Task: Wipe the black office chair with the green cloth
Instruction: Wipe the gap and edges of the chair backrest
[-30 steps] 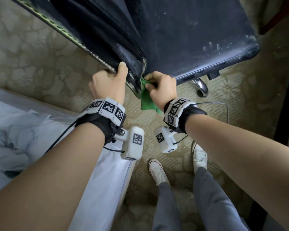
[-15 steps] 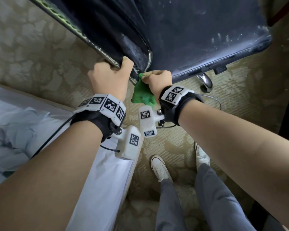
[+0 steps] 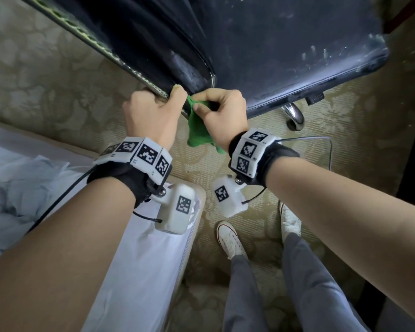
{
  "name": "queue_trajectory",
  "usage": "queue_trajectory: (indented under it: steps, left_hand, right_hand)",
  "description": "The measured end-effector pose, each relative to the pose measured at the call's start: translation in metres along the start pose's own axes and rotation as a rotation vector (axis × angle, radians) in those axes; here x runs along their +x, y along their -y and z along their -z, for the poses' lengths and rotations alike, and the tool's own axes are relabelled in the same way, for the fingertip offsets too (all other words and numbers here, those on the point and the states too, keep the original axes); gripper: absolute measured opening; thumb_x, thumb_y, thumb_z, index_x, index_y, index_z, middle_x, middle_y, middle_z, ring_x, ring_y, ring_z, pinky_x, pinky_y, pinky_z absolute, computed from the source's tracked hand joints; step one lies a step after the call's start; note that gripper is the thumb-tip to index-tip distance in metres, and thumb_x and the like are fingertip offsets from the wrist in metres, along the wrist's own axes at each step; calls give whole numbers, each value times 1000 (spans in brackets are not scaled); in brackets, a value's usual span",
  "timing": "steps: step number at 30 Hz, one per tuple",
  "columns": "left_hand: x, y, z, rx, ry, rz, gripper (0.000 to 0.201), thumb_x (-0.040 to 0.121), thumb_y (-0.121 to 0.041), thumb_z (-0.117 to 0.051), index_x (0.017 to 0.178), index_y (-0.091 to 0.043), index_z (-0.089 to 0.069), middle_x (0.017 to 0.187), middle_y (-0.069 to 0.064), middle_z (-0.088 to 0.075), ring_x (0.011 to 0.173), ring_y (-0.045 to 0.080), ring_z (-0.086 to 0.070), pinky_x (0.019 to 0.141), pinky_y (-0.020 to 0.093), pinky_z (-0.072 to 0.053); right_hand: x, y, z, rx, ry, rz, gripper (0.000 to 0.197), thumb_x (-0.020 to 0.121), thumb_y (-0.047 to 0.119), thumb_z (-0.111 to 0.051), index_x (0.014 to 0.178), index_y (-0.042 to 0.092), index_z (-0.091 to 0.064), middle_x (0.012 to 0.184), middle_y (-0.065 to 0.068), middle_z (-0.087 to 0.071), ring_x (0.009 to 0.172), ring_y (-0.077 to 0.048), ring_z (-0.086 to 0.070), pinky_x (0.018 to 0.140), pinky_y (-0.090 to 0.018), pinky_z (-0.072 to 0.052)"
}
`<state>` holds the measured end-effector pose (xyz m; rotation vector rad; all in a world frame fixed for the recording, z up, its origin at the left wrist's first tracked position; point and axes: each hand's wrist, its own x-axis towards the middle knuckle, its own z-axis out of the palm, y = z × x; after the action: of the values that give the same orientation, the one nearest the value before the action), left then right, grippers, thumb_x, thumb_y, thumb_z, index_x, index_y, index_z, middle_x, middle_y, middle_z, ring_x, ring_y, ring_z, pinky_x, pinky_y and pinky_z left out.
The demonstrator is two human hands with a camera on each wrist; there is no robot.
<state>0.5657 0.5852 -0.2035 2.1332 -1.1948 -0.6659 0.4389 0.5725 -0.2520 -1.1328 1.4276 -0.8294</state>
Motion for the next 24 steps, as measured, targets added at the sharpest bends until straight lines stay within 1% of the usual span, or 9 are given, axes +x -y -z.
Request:
queue_trajectory:
  steps: [2,3,6,9,13,15,17,21,24]
  left_hand:
    - [0,0,0,-5,3,-7,54,74,-54,-58,50,-6,-55,50,8,-64,69,28,-71,72,45,-59]
    - [0,0,0,-10,5,-8,55,75,-54,-59,51,-4,-54,50,9,-63,67,28,-71,71,45,-59]
    - [0,1,-1,-8,6,5,58,75,-55,-58,54,0,-56,53,12,-64,71,29,-71,71,46,-59]
    - [2,3,-2,5,-4,24,59,73,-57,-57,55,-1,-58,54,11,-65,79,29,-70,74,46,-59]
    - [3,1,-1,30,-8,37,59,72,-61,-56,51,-6,-55,55,9,-65,86,32,-69,77,47,-58]
    - [-2,-1,-1,52,-3,19,60,74,-62,-54,52,-7,-56,57,7,-67,83,31,-69,79,47,-57]
    - [-8,-3,-4,65,8,15,60,75,-64,-51,53,-9,-54,59,6,-69,81,29,-70,80,46,-56]
    - [-12,-5,-13,94,9,45,59,70,-68,-45,51,-13,-55,59,4,-68,80,30,-69,81,43,-55]
    - [-15,-7,-13,105,27,4,58,78,-62,-47,54,-10,-58,62,6,-69,87,25,-60,83,39,-51]
  right_hand:
    - [1,-8,-4,-158,-59,149,19,82,2,-66,89,15,-78,85,3,-74,80,-8,-66,78,-7,-45]
    - [2,-12,-6,-200,-74,204,19,81,0,-66,89,12,-78,87,0,-74,81,-10,-66,78,-6,-44]
    - [6,-19,-9,-293,-62,245,20,79,-2,-64,88,9,-77,90,-5,-74,85,-22,-68,80,-24,-50]
    - [14,-25,-9,-334,-23,208,20,81,-1,-62,90,9,-77,91,-6,-73,86,-25,-67,79,-29,-52]
    - [20,-36,-7,-567,128,58,27,82,5,-55,95,14,-77,93,-9,-73,90,-31,-64,80,-33,-53]
    - [17,-40,-3,-494,77,-46,27,84,8,-56,96,19,-77,91,-8,-74,90,-29,-65,82,-28,-52]
    - [12,-39,7,-400,-41,-78,21,85,11,-60,94,20,-77,88,-3,-75,88,-22,-66,83,-21,-48]
    - [-2,-21,26,-228,-234,49,3,83,18,-70,84,18,-73,72,10,-70,73,-11,-66,79,-26,-53]
    - [-8,-9,28,-152,-281,137,4,82,18,-72,80,16,-70,69,10,-69,65,-7,-63,73,-23,-53]
